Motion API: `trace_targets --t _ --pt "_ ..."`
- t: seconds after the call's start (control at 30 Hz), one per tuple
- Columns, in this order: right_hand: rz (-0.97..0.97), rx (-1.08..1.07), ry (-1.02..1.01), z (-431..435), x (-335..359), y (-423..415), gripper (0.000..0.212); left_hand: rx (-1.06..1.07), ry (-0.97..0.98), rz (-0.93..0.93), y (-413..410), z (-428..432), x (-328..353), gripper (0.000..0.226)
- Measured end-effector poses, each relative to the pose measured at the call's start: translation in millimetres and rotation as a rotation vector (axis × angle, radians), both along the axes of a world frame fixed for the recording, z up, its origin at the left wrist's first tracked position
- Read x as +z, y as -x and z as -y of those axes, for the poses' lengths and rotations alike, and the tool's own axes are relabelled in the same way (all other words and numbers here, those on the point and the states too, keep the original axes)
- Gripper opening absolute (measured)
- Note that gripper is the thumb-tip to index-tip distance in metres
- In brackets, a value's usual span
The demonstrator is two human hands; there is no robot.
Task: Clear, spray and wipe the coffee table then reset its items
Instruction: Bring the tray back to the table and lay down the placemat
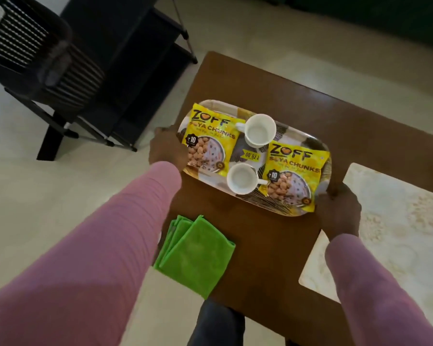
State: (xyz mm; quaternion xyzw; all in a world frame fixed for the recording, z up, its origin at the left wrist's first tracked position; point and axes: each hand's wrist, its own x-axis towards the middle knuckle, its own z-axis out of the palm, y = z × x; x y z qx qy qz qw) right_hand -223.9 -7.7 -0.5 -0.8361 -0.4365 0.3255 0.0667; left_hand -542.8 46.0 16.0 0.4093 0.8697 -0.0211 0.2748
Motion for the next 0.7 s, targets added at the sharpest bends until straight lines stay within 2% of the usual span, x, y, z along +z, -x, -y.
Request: trace_targets --t 0.13,0.27,0.43,0.7 --pt "-0.017 -0.046 -0.003 -10 -9 1 0.029 0.046 0.051 0.156 23 -11 -14 0.035" --pt "-0.042 -0.081 -0.015 -12 -20 -2 0.023 0.146 -0.003 0.215 26 -15 -18 0.029" --pt "-0.067 -0.117 -0.015 -5 -14 -18 0.021 0.226 -0.018 0.274 18 -2 -20 0.031" --pt "-0.017 -0.222 -0.003 35 3 -112 0.027 0.297 -0.006 0.497 -80 27 -1 0.031"
